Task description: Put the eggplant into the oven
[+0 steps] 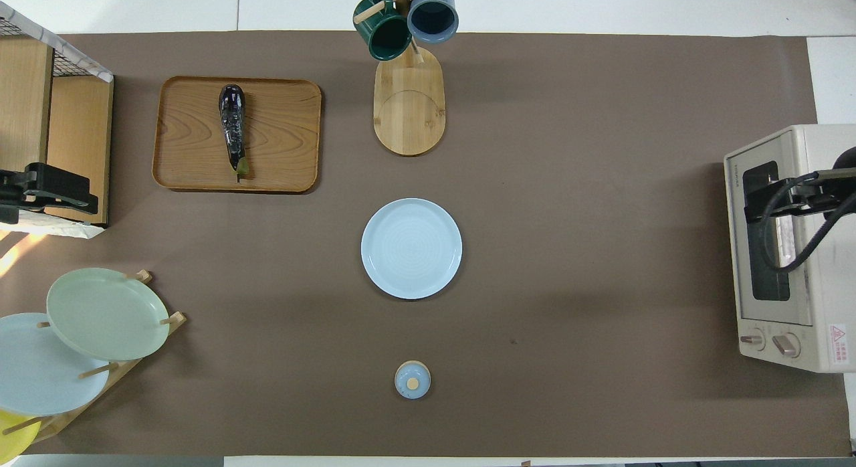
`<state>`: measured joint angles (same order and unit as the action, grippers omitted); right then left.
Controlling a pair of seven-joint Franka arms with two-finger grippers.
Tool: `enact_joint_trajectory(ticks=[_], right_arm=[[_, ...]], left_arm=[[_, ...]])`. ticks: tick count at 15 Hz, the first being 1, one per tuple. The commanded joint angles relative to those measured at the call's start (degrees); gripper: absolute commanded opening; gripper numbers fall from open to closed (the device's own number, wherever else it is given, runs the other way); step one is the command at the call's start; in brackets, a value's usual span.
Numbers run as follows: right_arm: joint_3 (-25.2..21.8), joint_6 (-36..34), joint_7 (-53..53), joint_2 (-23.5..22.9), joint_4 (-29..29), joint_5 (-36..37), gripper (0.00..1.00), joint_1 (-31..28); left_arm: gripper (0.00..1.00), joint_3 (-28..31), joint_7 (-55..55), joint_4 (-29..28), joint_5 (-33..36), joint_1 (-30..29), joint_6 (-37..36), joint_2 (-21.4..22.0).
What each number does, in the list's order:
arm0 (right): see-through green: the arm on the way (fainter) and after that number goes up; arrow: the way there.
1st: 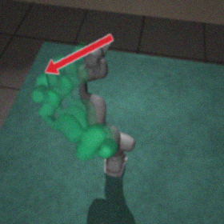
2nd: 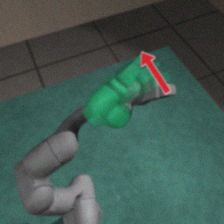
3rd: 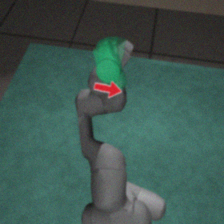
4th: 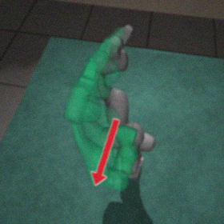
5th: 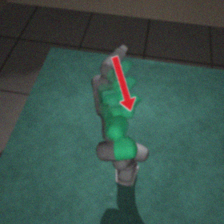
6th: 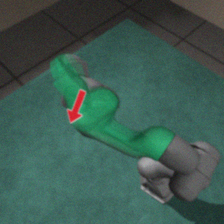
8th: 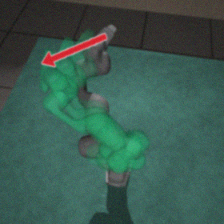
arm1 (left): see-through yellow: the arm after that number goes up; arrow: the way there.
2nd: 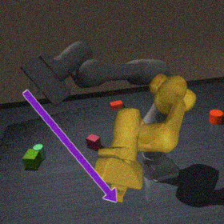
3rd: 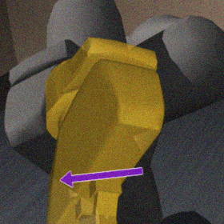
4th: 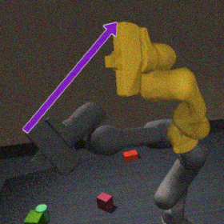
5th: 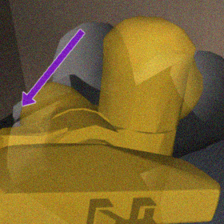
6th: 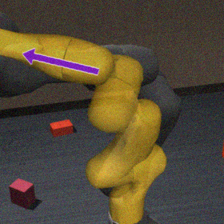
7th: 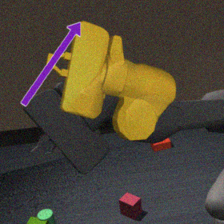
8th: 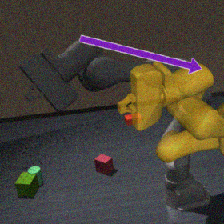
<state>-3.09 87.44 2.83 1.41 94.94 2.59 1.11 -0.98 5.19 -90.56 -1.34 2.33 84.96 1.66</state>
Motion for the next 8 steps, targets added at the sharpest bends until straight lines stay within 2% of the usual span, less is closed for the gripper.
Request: enact_joint_trajectory(ticks=[1,8], right_arm=[[0.36,0.01,-0.45,0.44,0.07,-1.53,1.00,-0.76],[0.36,0.01,-0.45,0.44,0.07,-1.53,1.00,-0.76]], left_arm=[[1.00,0.46,-1.14,-1.55,-0.16,0.57,0.92,0.89],[1.00,0.46,-1.85,-1.47,-0.16,0.57,1.35,0.89]])
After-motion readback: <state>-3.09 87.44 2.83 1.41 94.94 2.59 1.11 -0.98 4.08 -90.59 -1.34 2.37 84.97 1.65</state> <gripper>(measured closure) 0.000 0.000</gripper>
